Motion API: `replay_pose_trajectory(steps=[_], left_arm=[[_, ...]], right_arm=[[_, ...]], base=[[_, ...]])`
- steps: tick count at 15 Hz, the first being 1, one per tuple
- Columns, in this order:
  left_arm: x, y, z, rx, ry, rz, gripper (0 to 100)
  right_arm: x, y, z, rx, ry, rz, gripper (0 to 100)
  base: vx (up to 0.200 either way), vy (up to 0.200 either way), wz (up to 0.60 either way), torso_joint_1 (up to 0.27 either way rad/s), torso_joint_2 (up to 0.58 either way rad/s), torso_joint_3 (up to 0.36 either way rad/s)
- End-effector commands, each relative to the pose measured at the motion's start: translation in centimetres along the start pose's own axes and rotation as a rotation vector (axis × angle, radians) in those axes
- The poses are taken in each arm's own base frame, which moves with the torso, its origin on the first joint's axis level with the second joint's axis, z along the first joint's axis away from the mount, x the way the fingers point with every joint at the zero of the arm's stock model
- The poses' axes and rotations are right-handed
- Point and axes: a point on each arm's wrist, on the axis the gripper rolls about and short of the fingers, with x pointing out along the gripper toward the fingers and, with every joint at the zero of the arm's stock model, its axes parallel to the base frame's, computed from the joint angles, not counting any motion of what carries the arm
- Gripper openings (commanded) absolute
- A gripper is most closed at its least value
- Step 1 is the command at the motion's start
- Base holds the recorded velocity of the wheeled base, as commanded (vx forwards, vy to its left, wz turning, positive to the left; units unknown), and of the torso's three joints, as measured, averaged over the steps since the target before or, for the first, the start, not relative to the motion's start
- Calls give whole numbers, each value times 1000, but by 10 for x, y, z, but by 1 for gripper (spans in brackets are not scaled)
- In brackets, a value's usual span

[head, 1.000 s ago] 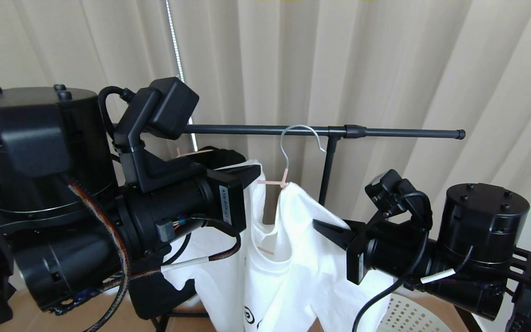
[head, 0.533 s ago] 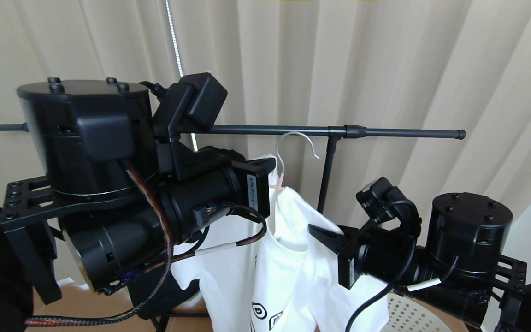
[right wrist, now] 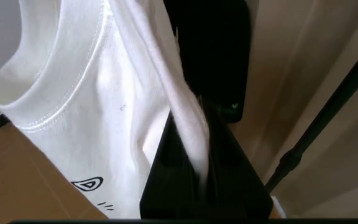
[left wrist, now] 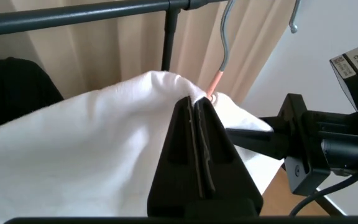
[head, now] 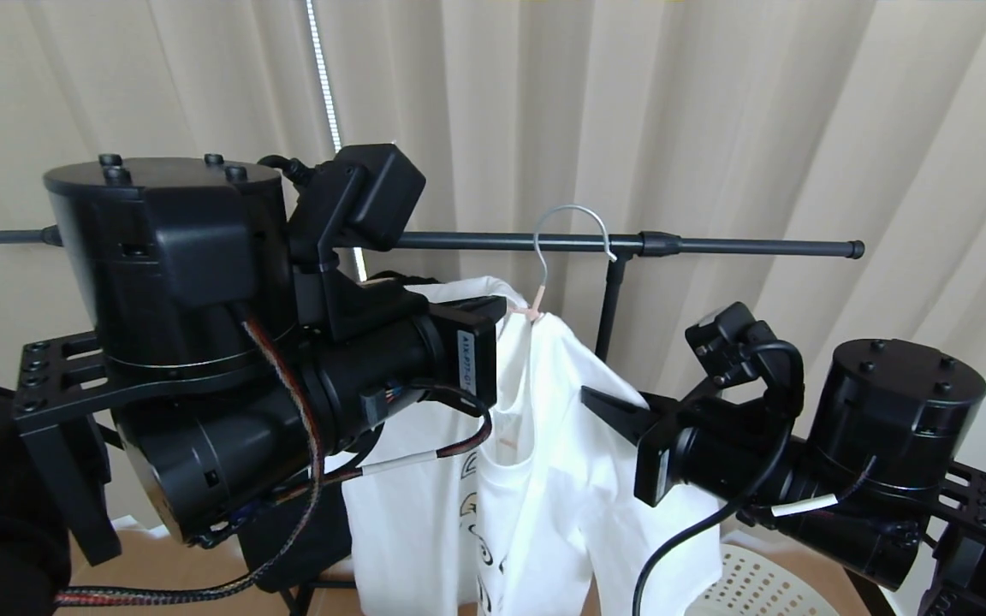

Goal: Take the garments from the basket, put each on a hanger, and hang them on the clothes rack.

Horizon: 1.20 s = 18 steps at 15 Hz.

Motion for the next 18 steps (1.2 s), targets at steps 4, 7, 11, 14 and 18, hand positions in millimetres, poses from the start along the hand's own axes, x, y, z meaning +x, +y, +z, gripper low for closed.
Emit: replay_pose_trajectory(steps=[4,7,11,14,18], left_arm=[[-6,-1,-3,34,8,-8,100],[-6,-2,-4,40,12,-16,100],[-11,-1,-2,38,2,-15,100],[-27,6,7,25,-39,-2,100],[-49,29,24,36,-111,83,100]], right_arm=[[-3,-2,5,0,-25,-5,0],[-3,-2,6,1,-28,-7,0],[-4,-5,7,1,-34,-17,0],[-6,-14,9,6,-41,-40,0],[-8,-30,10,13,-41,-49,0]], base=[[0,0,0,0,0,0],[0,0,0,0,0,0],[0,0,0,0,0,0],[0,0,0,0,0,0],[0,0,0,0,0,0]])
